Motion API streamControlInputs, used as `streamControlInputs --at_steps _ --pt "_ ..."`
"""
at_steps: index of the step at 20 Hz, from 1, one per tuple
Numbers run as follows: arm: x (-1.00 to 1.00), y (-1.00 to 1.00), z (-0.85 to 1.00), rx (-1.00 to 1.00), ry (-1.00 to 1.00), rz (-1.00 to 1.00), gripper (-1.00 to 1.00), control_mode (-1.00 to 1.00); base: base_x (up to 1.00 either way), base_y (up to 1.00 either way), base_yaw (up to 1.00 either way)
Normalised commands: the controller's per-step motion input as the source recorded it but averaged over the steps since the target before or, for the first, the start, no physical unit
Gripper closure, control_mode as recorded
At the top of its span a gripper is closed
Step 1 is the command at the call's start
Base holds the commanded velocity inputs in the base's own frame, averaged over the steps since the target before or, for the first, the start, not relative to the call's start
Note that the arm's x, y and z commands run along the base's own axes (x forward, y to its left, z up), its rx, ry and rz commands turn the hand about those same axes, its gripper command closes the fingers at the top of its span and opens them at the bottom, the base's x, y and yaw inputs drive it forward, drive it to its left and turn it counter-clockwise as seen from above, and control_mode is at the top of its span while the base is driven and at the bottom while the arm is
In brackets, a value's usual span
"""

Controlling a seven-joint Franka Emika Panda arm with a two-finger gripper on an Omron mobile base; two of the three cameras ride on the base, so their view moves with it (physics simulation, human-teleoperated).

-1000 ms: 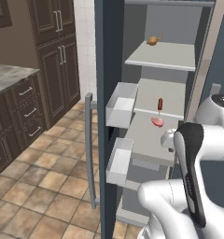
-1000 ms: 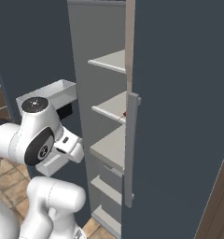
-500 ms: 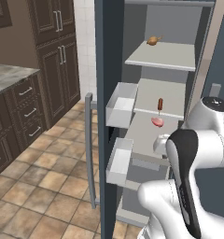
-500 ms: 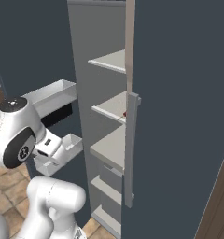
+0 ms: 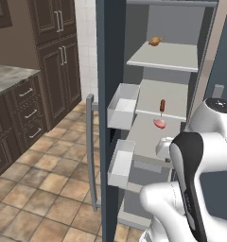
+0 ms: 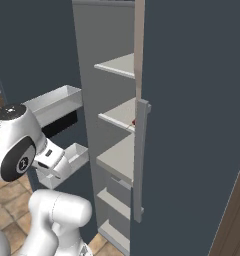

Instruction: Store the hot dog in the freezer for long-term storage. Close the freezer door after placing the cooked food.

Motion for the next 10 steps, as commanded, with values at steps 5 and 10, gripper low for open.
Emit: streamControlInputs --at_steps 5,10 --pt "-0.01 0.00 0.00 0.00 0.00 0.00 -1.00 -1.00 0.00 0.00 0.00" --pt "-0.08 0.00 0.00 0.00 0.00 0.00 -1.00 1.00 -0.05 0.00 0.00"
